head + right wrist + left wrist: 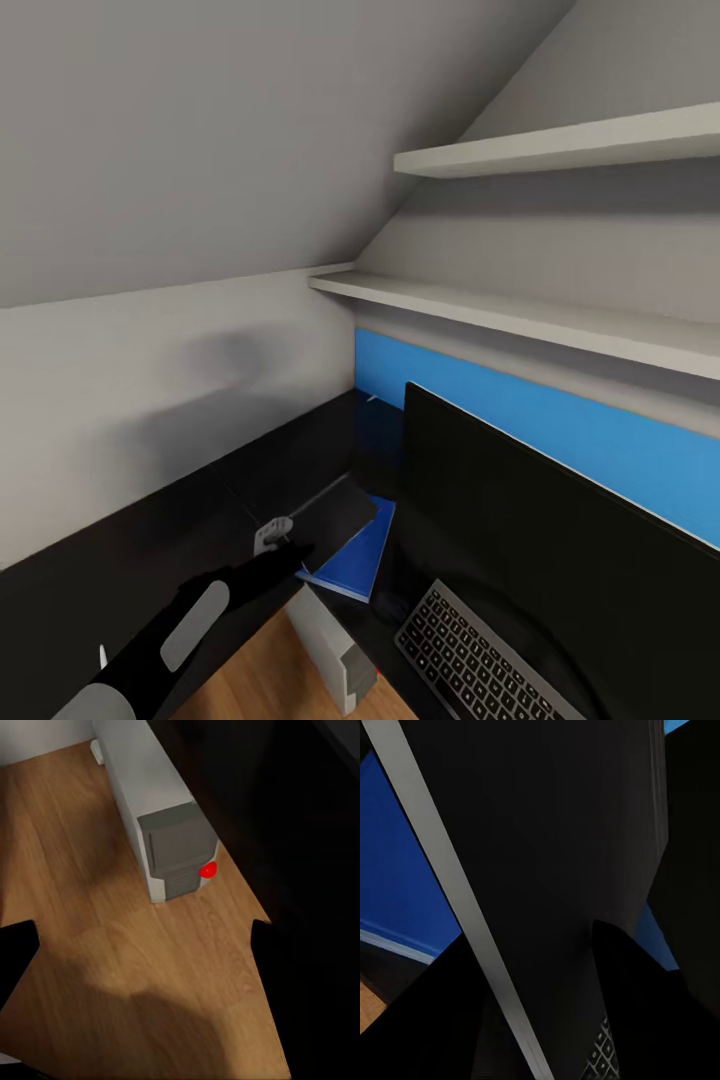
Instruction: In the bedroom, organize the workspace by keeping the computer under the desk, ensuring the monitor is on the desk, placing the keyboard on the desk next to the monitor, placing the mouse on the desk next to the keyboard, moving the folder from the swivel chair onto the desk next to the mouse, stacking the notebook on top of the folder with the pen on top of the notebook, and positioning the swivel chair next to the desk.
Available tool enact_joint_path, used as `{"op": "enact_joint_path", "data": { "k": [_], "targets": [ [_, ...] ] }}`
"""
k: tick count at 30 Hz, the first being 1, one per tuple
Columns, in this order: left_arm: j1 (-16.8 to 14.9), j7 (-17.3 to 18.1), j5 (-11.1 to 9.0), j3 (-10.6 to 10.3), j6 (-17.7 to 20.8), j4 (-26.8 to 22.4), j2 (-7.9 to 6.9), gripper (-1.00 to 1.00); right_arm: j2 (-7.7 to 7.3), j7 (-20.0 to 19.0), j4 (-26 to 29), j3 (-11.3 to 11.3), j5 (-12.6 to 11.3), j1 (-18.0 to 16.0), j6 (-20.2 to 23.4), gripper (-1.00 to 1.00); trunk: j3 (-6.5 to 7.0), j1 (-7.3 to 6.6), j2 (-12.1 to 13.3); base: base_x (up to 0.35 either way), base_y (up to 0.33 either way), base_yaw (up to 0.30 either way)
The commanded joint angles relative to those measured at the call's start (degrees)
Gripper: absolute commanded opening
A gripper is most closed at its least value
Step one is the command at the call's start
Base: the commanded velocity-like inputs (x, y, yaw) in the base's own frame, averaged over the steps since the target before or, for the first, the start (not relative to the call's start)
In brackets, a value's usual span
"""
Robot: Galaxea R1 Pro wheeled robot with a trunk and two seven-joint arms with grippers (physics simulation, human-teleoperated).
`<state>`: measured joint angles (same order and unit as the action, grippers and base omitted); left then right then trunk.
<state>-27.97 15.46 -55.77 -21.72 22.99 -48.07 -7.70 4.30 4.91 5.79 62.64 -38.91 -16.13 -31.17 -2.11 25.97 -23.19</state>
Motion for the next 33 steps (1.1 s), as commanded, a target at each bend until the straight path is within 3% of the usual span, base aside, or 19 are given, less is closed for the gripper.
{"op": "enact_joint_path", "data": {
  "k": [1,11,17,33],
  "targets": [
    [-0.06,-0.09,-0.56,-0.14,0.20,0.30,-0.04,-1.00,0.01,0.53,0.00,0.20,-0.11,-0.05,-0.13,1.00,-0.31,0.26,-0.54,0.000,0.000,0.000],
    [-0.06,-0.08,-0.57,-0.12,0.21,0.86,-0.12,-1.00,0.13,0.53,0.07,0.18,-0.43,-0.05,-0.12,1.00,-2.10,2.45,-4.55,0.000,0.000,0.000],
    [-0.06,-0.08,-0.69,0.00,0.22,0.95,-0.31,-1.00,0.27,0.50,0.09,0.20,-0.46,-0.05,-0.12,1.00,-2.10,2.45,-4.55,0.000,0.000,0.000],
    [-0.06,-0.08,-0.57,0.09,0.22,0.96,-0.29,-1.00,0.04,0.45,0.01,0.12,-0.30,-0.05,-0.20,1.00,-4.97,5.97,-10.96,0.000,0.000,0.000]
  ]
}}
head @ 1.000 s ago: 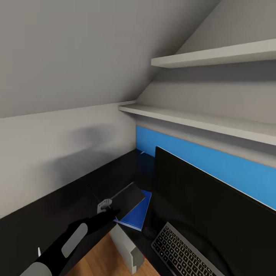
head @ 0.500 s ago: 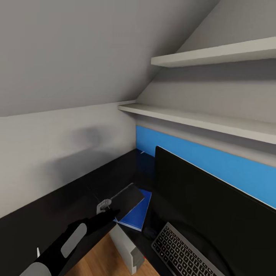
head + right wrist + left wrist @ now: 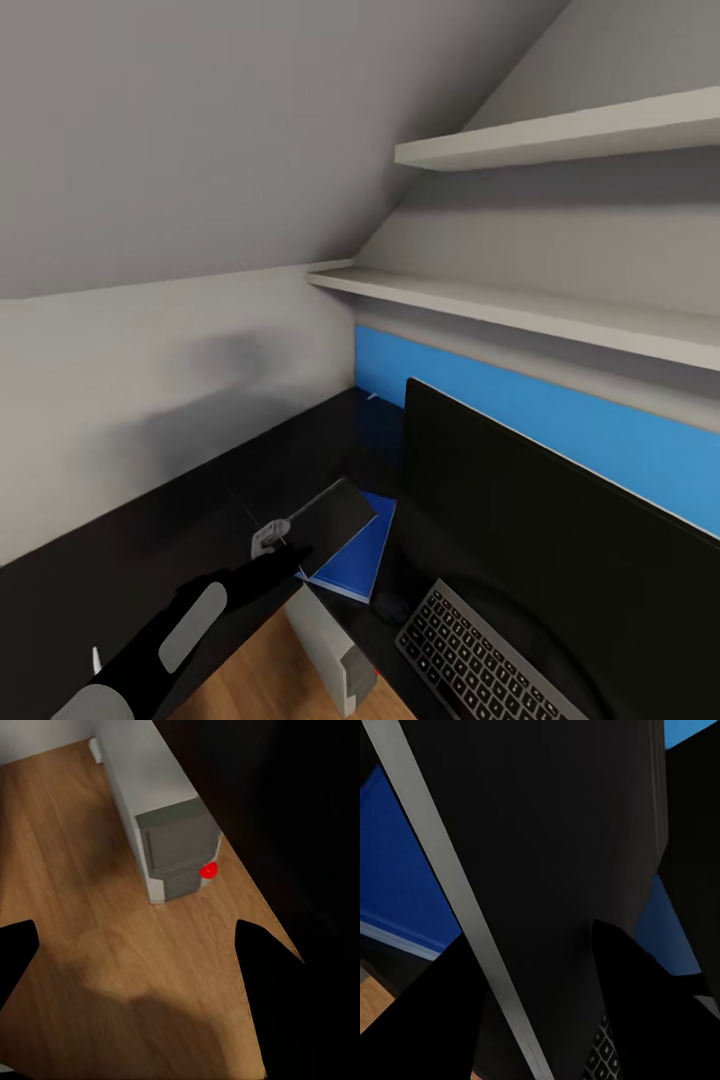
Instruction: In the bedroom, organize the workspace by keeping the computer under the desk, ensuring the monitor is on the desk, placing the keyboard on the desk next to the monitor, placing the mouse on the desk next to the keyboard, moving the folder from the swivel chair onto the desk next to the mouse, stacking the notebook on top of the folder with the pen on top of the notebook, and positioning the swivel chair next to the desk.
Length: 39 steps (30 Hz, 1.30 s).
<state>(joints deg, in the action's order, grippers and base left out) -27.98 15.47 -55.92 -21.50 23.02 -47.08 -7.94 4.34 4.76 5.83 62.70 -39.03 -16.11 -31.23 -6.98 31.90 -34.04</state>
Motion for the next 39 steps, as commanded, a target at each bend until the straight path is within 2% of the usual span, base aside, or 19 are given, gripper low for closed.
{"op": "enact_joint_path", "data": {
  "k": [1,11,23,28,34,39],
  "targets": [
    [-0.05,-0.09,-0.42,-0.13,0.18,-0.03,-0.05,-1.00,-0.01,0.60,-0.03,0.05,-0.18,-0.08,-0.14,1.00,-0.28,0.25,-0.51,0.000,0.000,0.000],
    [-0.05,-0.09,-0.56,-0.05,0.18,-0.03,-0.05,-1.00,-0.05,0.60,-0.03,0.05,-0.17,-0.06,-0.27,1.00,-2.08,2.45,-4.52,0.000,0.000,0.000],
    [-0.05,-0.09,-0.49,0.19,0.18,-0.03,-0.26,-1.00,-0.16,0.90,-3.17,-0.01,-0.28,-0.07,-2.17,1.00,-2.08,2.45,-4.52,0.000,0.000,0.000],
    [-0.05,-0.09,-0.39,0.22,0.18,-0.03,-0.38,-1.00,-0.40,0.89,-6.20,-0.06,-0.26,0.53,-2.62,1.00,-2.08,2.45,-4.52,0.000,0.000,0.000],
    [-0.05,-0.09,-0.47,0.23,0.18,-0.03,-0.42,-1.00,-2.54,0.87,-7.04,-0.06,-0.18,5.60,-7.93,1.00,-2.08,2.45,-4.52,0.000,0.000,0.000],
    [-0.05,-0.09,-0.43,0.23,0.18,-0.03,-0.41,-1.00,-5.18,0.85,-7.16,-0.04,-0.17,10.77,-13.34,1.00,-2.08,2.45,-4.52,0.000,0.000,0.000]
  ]
}}
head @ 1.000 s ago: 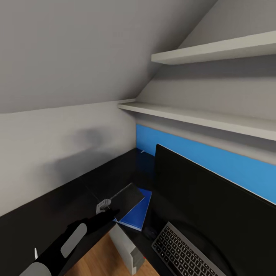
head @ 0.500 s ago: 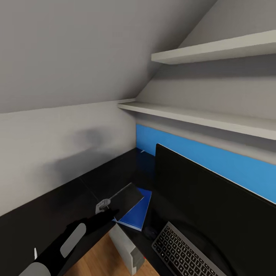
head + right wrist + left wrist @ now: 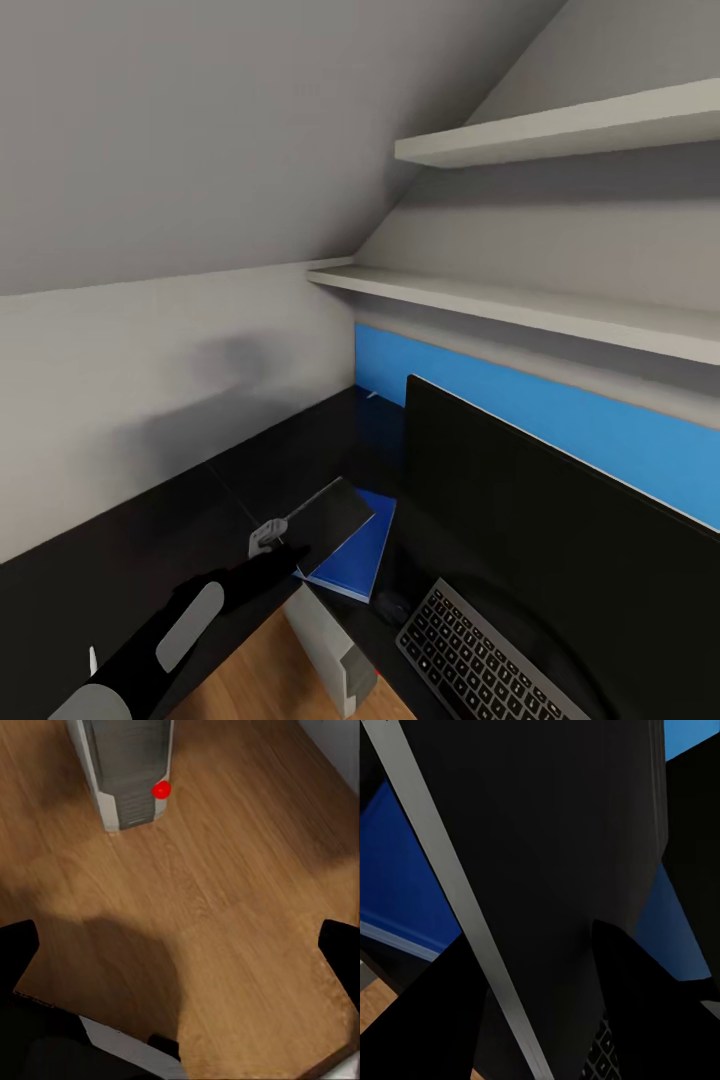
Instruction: In the bedroom, organize the workspace by keeping the computer under the desk, ensuring the monitor is on the desk, placing the keyboard on the desk next to the monitor, placing the mouse on the desk next to the keyboard, moving the folder from the swivel chair onto the desk next to the mouse, stacking the notebook on top of the folder with the pen on top of the notebook, and positioning the swivel chair next to the desk.
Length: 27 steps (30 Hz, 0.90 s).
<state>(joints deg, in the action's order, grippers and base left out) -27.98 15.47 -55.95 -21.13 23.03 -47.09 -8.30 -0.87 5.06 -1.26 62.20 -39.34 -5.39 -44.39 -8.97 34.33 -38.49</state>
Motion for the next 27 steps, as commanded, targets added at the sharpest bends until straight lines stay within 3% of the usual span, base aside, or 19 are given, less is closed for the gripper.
{"op": "enact_joint_path", "data": {
  "k": [1,12,27],
  "targets": [
    [-0.05,-0.09,-0.40,-0.14,0.17,-0.02,-0.05,-1.00,-0.15,0.54,-0.07,0.46,0.14,0.99,-1.16,1.00,-0.08,0.02,-0.07,0.000,0.000,0.000],
    [-0.05,-0.09,-0.39,-0.14,0.17,-0.02,-0.05,-1.00,-0.45,0.23,-0.07,0.54,0.27,6.92,-5.10,1.00,-0.08,0.02,-0.07,0.000,0.000,0.000],
    [-0.05,-0.09,-0.39,-0.07,0.17,-0.04,-0.05,-1.00,-0.28,0.35,-0.04,0.55,0.24,7.41,-4.92,1.00,-0.08,0.02,-0.07,0.000,0.000,0.000]
  ]
}}
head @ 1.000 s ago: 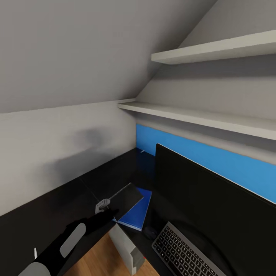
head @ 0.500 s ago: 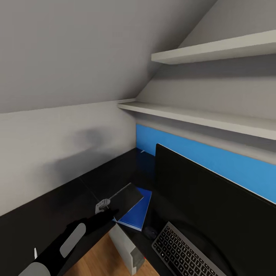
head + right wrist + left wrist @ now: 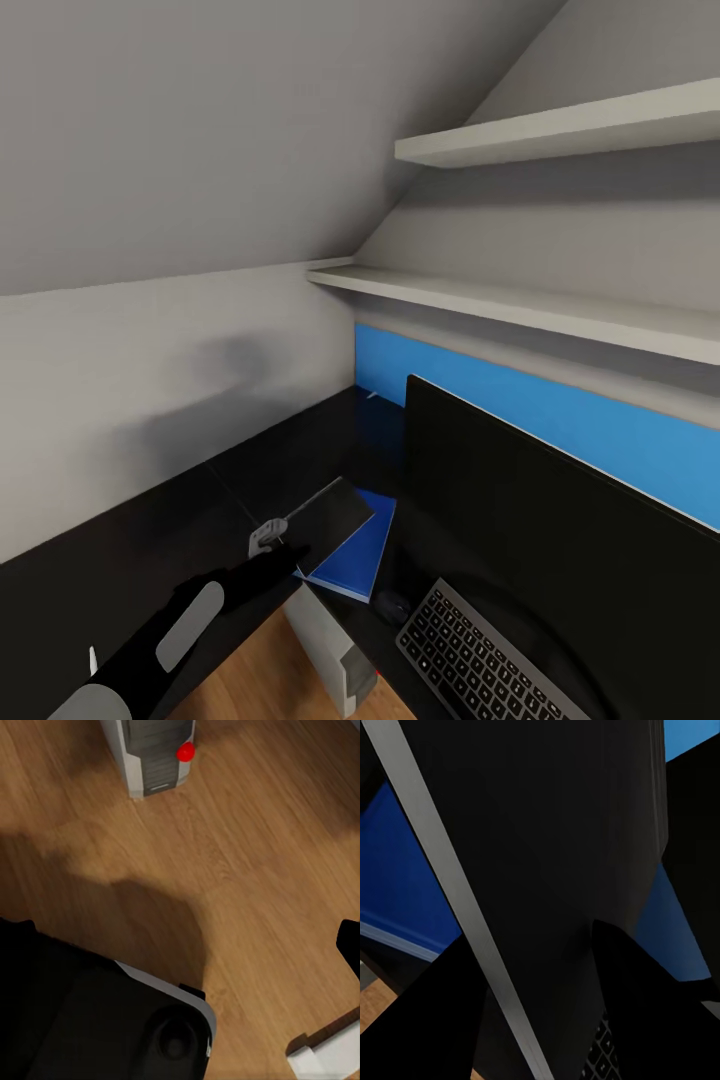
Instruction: In the bedroom, organize the workspace by keeping the computer under the desk, ensuring the monitor is on the desk, placing the keyboard on the desk next to the monitor, placing the mouse on the desk next to the keyboard, moving the folder from the swivel chair onto the desk next to the mouse, stacking the notebook on top of the folder with the pen on top of the notebook, and positioning the swivel chair next to the desk.
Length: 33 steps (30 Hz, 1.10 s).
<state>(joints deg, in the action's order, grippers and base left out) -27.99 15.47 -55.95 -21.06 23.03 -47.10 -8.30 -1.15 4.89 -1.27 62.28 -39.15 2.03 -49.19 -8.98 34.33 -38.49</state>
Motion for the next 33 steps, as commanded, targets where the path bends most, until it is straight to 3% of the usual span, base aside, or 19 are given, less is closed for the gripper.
{"op": "enact_joint_path", "data": {
  "k": [1,13,19,33],
  "targets": [
    [-0.04,-0.09,-0.39,-0.13,0.18,-0.02,-0.05,-1.00,0.02,0.50,-0.03,0.47,0.05,-0.01,-0.12,1.00,-0.08,0.02,-0.07,0.000,0.000,0.000],
    [-0.04,-0.09,-0.39,-0.16,0.18,-0.10,-0.05,-1.00,0.21,0.56,0.04,0.49,0.04,-0.01,-0.06,1.00,-0.08,0.02,-0.07,0.000,0.000,0.000],
    [-0.04,-0.09,-0.39,-0.16,0.18,-0.10,0.00,-1.00,0.19,0.56,0.04,0.44,-0.04,-0.01,-0.03,1.00,-1.15,1.34,-2.48,0.000,0.000,0.000],
    [-0.04,-0.09,-0.39,-0.23,0.18,-0.10,0.03,-1.00,0.27,0.56,0.04,0.38,-0.22,-0.01,-0.03,1.00,-1.15,1.34,-2.48,0.000,0.000,-0.070]
  ]
}}
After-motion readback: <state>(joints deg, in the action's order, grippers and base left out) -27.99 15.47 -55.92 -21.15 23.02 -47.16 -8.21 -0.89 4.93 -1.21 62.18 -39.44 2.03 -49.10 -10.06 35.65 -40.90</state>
